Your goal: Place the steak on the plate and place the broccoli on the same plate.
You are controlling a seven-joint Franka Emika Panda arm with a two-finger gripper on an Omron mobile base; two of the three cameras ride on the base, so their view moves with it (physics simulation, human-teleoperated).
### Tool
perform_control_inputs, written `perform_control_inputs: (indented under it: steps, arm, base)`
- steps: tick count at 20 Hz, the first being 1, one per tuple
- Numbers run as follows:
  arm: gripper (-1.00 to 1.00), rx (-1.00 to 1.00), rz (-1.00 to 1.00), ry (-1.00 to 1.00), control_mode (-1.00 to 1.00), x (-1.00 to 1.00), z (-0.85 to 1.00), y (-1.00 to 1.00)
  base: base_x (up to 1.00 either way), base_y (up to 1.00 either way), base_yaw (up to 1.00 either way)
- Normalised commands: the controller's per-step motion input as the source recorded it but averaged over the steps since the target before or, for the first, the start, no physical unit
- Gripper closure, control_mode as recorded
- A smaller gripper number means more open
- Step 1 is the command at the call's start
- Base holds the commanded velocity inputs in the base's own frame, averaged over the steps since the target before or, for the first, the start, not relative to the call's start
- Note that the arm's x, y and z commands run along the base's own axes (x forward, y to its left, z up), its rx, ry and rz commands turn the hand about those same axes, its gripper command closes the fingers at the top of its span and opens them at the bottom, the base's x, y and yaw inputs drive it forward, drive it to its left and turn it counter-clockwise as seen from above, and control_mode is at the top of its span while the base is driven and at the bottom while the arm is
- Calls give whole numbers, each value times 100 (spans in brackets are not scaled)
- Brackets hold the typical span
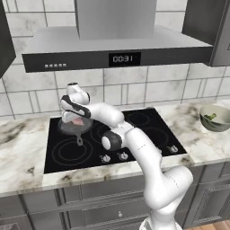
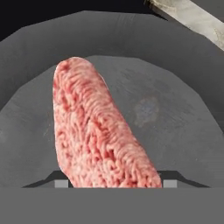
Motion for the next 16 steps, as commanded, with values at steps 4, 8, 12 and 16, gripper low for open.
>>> perform_control_inputs:
  steps: [4, 8, 12, 16]
  arm:
    - [100, 0, 0, -4, -100, -27, 30, -38]
    - [100, 0, 0, -4, -100, -34, 29, -34]
    - [100, 0, 0, -4, -100, -47, 8, -45]
    - [100, 0, 0, -6, -100, -48, 0, -72]
  base:
    - [0, 0, 0]
    - [0, 0, 0]
    - [0, 0, 0]
    - [0, 0, 0]
